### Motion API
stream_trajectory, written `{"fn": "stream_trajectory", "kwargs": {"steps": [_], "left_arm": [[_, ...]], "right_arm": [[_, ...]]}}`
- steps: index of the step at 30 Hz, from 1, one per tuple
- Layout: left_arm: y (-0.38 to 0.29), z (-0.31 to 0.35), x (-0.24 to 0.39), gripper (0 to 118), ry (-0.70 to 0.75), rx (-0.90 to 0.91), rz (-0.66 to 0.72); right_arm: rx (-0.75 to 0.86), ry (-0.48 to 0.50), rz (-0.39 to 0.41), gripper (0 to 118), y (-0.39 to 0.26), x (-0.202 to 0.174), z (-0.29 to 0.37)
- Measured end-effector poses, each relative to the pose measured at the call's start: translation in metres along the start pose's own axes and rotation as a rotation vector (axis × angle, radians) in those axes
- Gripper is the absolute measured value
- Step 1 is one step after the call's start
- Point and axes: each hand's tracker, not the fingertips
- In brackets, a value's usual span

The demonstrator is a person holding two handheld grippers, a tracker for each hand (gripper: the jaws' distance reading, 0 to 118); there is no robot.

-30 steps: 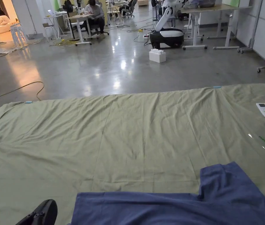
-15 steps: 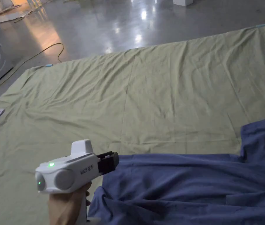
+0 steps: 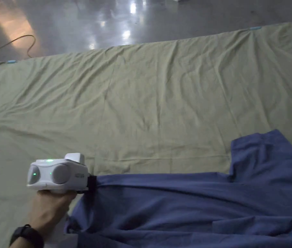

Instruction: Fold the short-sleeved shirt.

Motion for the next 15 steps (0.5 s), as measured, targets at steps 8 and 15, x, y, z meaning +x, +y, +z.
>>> {"fn": "stream_trajectory", "kwargs": {"steps": [8,15], "left_arm": [[0.011,-0.001,0.001,8,-0.013,-0.087,0.006],[0.013,0.002,-0.002,8,-0.039,-0.094,0.026]], "right_arm": [[-0.281,0.017,-0.048,64,0.081,0.068,-0.181],[-0.685,-0.058,-0.054,68,0.056,0.1,-0.319]]}}
